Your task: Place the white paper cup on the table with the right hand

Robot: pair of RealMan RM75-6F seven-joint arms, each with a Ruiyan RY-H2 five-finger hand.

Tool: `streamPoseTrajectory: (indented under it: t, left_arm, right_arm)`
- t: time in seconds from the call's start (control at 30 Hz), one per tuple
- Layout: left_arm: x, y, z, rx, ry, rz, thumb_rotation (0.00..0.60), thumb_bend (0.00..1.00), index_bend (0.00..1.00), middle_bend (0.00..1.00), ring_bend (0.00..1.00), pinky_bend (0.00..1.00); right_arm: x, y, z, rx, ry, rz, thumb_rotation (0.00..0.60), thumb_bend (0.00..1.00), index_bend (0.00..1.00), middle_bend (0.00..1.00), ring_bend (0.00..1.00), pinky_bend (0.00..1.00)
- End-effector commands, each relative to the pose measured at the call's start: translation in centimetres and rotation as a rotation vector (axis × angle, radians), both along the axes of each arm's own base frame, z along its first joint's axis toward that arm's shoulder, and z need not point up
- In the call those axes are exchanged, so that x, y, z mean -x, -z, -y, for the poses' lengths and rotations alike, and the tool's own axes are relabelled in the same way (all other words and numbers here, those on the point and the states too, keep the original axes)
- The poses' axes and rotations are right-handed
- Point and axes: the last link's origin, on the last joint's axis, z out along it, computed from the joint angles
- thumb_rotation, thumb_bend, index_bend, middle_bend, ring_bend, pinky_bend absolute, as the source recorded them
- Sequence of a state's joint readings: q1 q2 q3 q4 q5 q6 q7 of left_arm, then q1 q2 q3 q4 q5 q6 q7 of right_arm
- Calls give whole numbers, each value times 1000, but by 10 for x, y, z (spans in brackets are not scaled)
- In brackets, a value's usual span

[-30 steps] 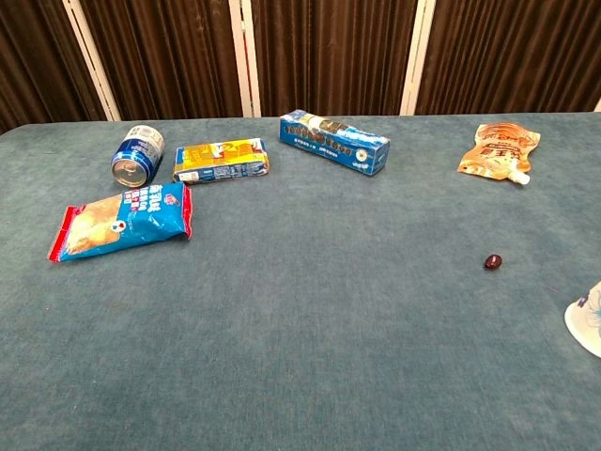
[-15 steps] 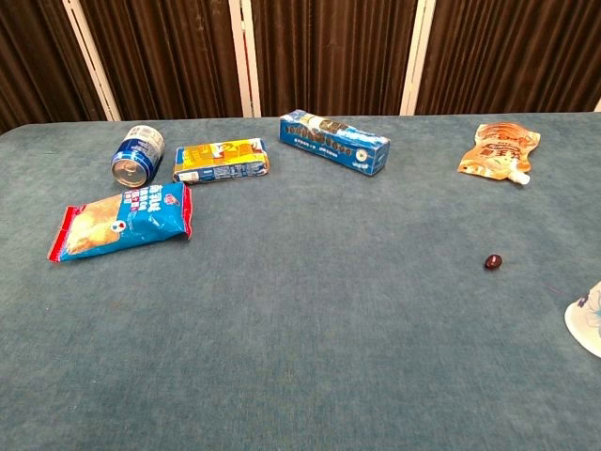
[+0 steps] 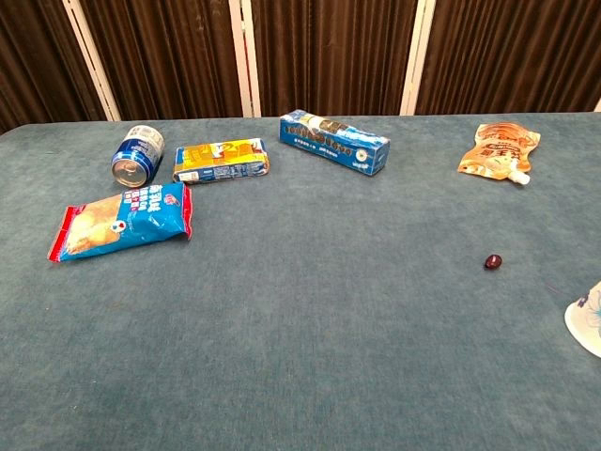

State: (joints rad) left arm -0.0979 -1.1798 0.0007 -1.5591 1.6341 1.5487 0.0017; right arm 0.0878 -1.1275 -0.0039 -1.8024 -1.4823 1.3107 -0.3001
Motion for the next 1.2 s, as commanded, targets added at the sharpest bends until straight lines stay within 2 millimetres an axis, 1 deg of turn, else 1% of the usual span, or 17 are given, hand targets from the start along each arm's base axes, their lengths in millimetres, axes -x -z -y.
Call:
streamPoseTrajectory:
  t: [0.03, 0.2, 0.33, 0.5, 0.73, 0.97, 1.2]
  left_arm:
    - [-1, 1, 1, 3, 7, -3, 600, 13, 0, 0, 0, 0]
    - [-2, 3, 1, 8, 10, -7, 600, 13, 0, 0, 0, 0]
    - [-2, 2, 0, 9, 6, -6, 600, 13, 0, 0, 0, 0]
    - [-2, 2, 1, 8, 8, -7, 600, 14, 0, 0, 0, 0]
    - [-2, 3, 0, 8, 4, -8, 600, 14, 0, 0, 0, 0]
    - [-1, 2, 0, 9, 1, -6, 600, 14, 0, 0, 0, 0]
    - [-1, 2, -1, 9, 1, -7, 600, 14, 0, 0, 0, 0]
  right_arm:
    - [-2, 11, 6, -29, 2, -19, 600, 397, 0, 0, 52, 163]
    - [-2, 24, 11, -54, 21, -50, 600, 397, 0, 0, 55, 163]
    - [-2, 30, 14, -63, 38, -63, 600, 397, 11, 0, 58, 164]
    - [-2, 36, 17, -70, 44, -72, 600, 397, 102, 4, 72, 183]
    - [-5, 43, 25, -63, 38, -83, 600, 397, 208, 38, 94, 203]
    - [-3, 47, 30, -59, 47, -93, 600, 397, 353, 127, 143, 216]
    - [-7, 49, 30, -60, 36, -87, 600, 397, 379, 151, 155, 216]
